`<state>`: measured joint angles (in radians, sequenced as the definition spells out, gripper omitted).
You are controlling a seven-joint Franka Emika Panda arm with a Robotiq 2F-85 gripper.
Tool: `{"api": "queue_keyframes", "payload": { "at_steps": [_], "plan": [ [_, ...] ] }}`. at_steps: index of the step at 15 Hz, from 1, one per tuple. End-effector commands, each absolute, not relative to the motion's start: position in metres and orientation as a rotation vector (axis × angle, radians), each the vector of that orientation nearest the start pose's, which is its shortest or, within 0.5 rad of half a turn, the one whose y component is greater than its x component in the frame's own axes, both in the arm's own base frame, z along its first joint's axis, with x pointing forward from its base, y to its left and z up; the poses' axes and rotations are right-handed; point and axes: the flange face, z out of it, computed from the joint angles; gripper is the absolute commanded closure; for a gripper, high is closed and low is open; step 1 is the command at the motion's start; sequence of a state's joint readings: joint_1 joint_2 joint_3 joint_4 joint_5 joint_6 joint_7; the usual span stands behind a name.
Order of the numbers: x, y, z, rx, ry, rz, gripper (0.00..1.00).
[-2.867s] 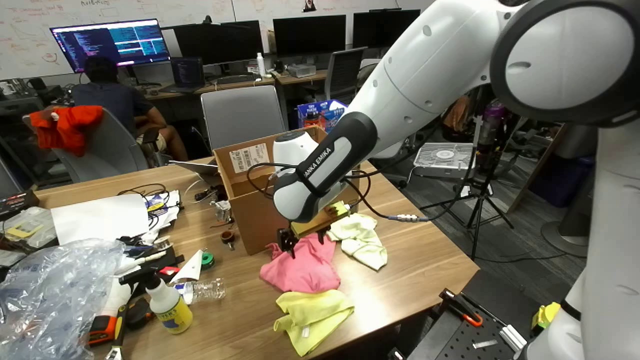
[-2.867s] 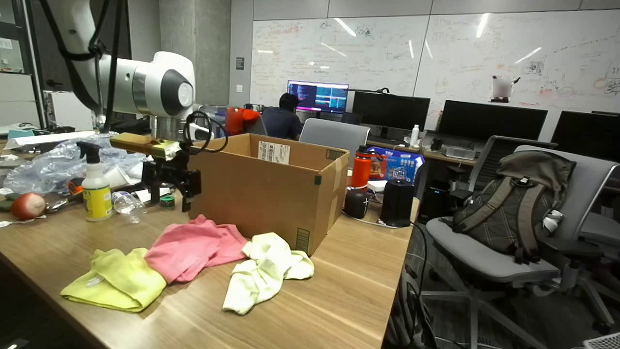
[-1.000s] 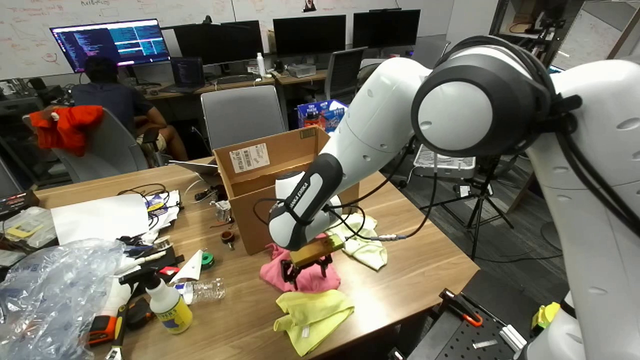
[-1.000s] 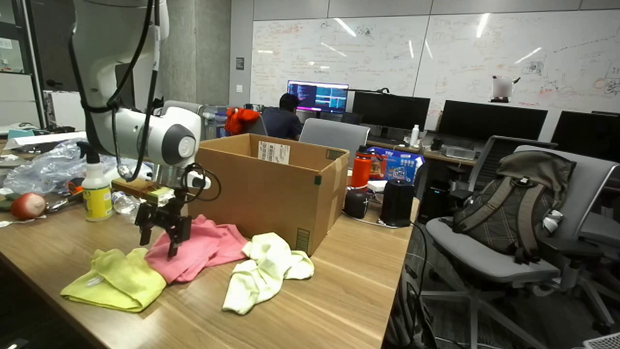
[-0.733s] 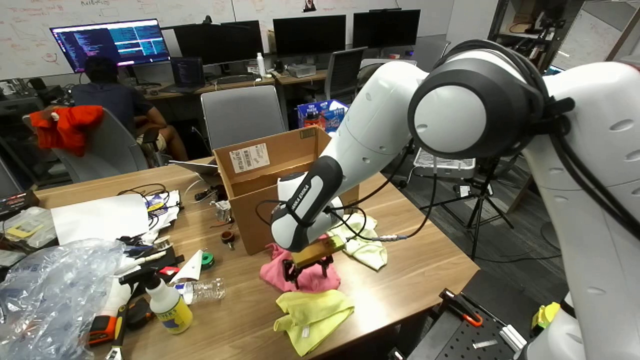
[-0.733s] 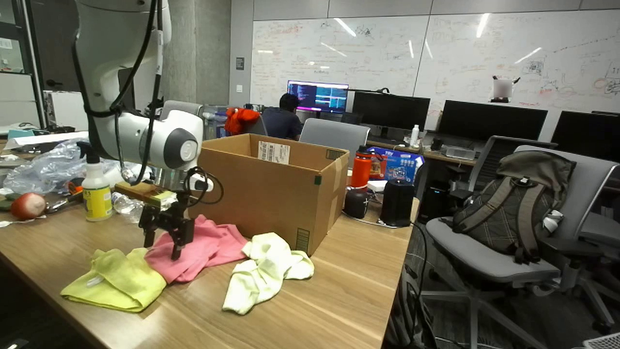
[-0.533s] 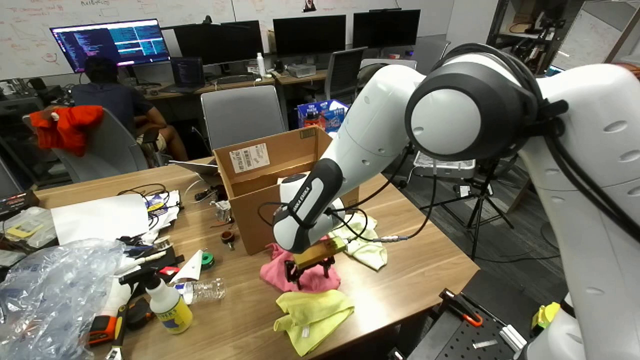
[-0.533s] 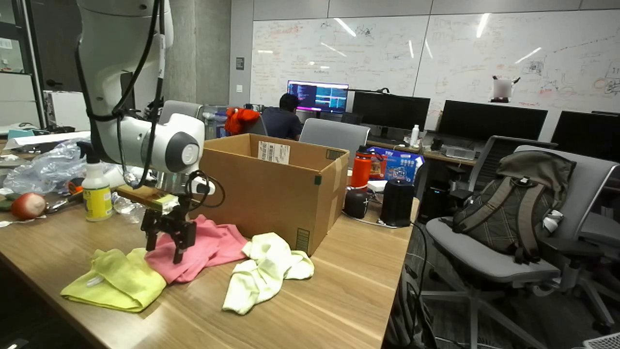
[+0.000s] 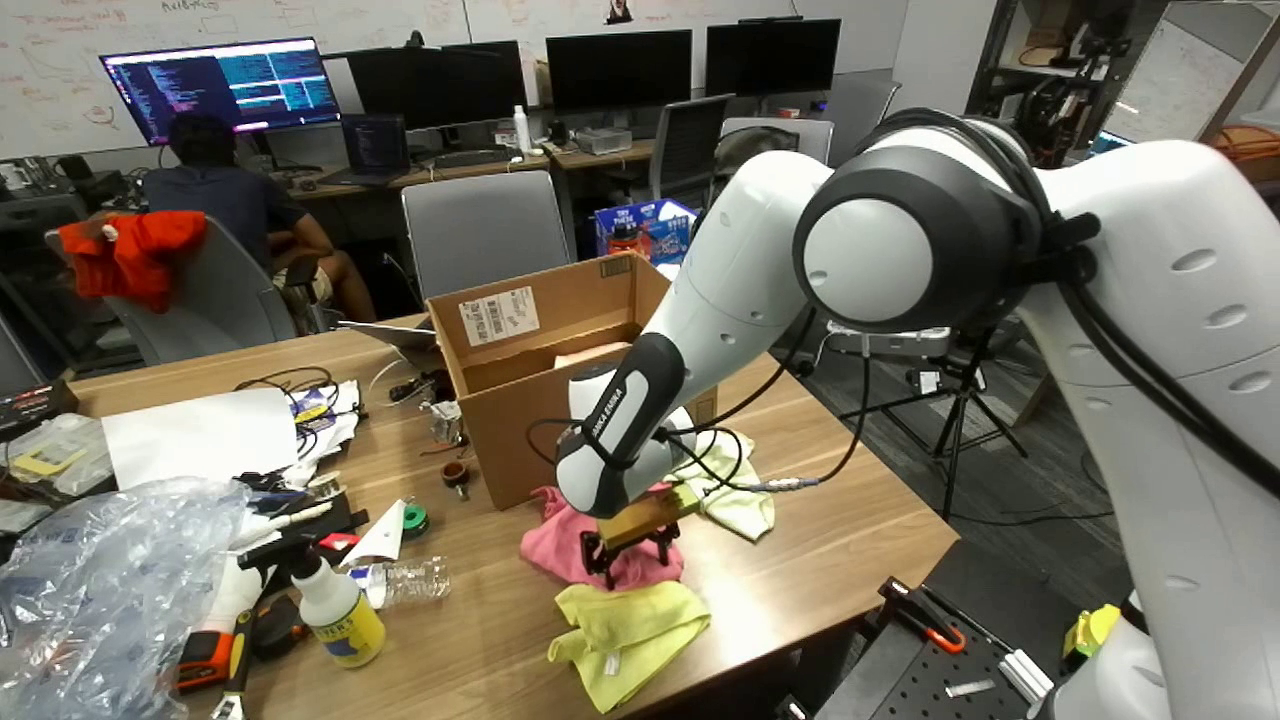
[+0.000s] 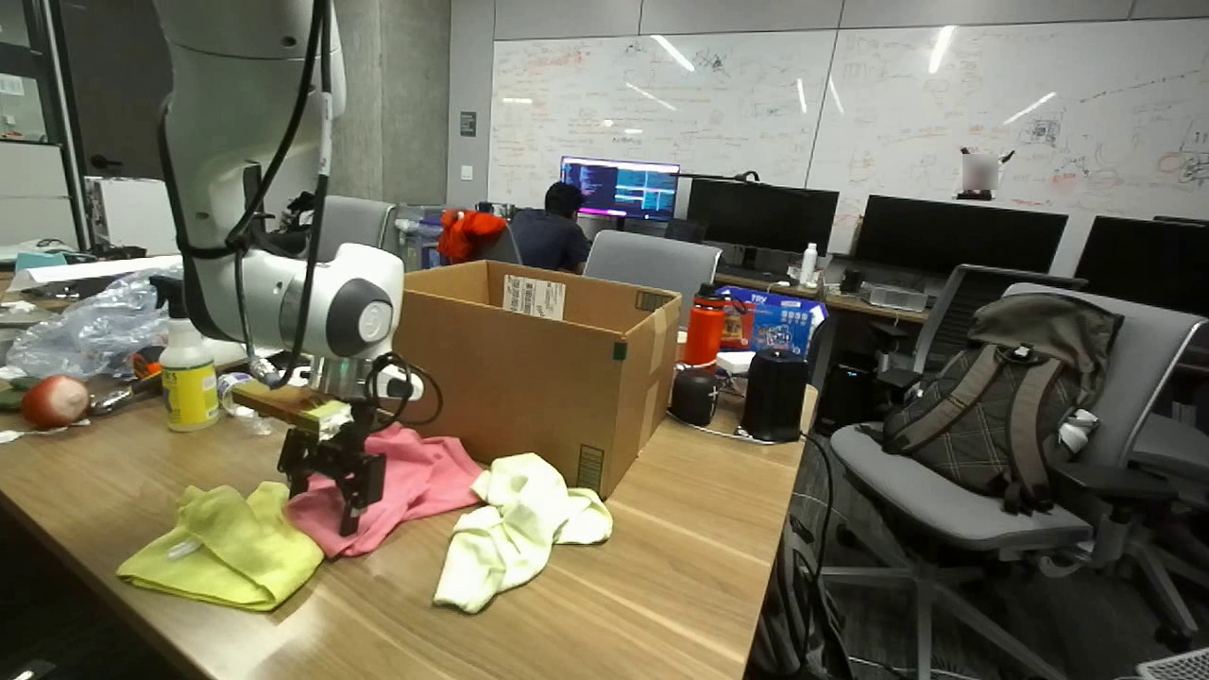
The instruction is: Place the two t-shirts and two towels inside the brown box
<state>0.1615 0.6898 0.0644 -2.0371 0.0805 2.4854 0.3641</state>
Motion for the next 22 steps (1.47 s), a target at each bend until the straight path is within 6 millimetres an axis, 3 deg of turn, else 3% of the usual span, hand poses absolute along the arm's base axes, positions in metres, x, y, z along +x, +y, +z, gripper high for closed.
{"api": "queue_keyframes", "payload": {
  "at_steps": [1,7,11,22],
  "plan": [
    [0.545,0.128,0.084,-3.092,0.322,0.355,0.28],
    [0.551,0.129,0.104,-3.124,0.318,0.266,0.73],
    [0.557,0.122,0.135,-3.167,0.333,0.106,0.99],
    [0.573,0.097,0.270,-3.271,0.540,-0.414,0.96]
  ]
}}
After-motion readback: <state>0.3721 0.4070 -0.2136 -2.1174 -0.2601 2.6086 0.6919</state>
